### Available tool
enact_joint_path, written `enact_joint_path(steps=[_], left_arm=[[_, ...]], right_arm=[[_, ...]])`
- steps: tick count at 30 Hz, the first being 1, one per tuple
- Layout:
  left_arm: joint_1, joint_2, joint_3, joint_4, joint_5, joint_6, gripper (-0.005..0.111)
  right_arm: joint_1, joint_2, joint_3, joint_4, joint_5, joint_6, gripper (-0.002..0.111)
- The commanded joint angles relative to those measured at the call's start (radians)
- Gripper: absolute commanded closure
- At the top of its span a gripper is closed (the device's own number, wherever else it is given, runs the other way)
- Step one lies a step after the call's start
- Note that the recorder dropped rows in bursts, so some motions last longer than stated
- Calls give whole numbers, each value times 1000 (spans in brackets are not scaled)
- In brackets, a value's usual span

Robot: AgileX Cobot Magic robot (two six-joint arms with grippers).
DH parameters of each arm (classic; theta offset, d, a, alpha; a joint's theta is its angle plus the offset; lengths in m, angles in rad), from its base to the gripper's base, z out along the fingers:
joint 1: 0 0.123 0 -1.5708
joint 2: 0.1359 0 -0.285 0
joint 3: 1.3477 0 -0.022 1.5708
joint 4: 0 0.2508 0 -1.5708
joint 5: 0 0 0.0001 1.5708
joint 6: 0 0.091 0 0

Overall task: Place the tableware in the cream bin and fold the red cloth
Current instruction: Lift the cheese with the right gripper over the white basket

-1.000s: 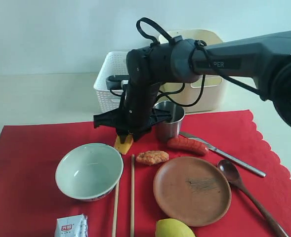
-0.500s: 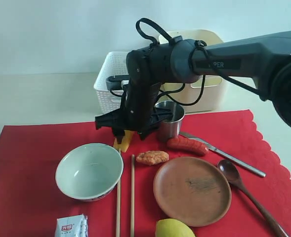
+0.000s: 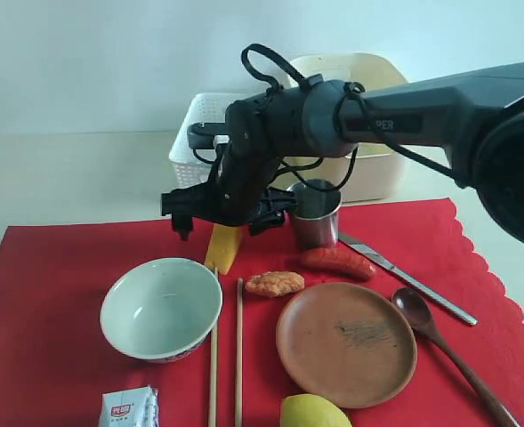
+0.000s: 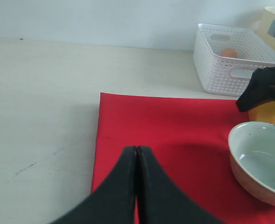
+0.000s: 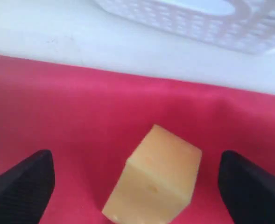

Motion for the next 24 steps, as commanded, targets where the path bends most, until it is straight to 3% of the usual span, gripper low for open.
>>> enact_joint_path(steps=[1,5,9,24], left_arm=[[3,-5,3,0,-9,-1,107],[3,-5,3,0,-9,-1,107],[3,-5,3,0,-9,-1,107],[3,-5,3,0,-9,-1,107]], right_arm=[[1,36,-2,-45,-9,55,29],[1,36,-2,-101,-11,101,64],[1,28,-2,-106,-11,102,106],[1,-131,-2,-106,1,-45,108]])
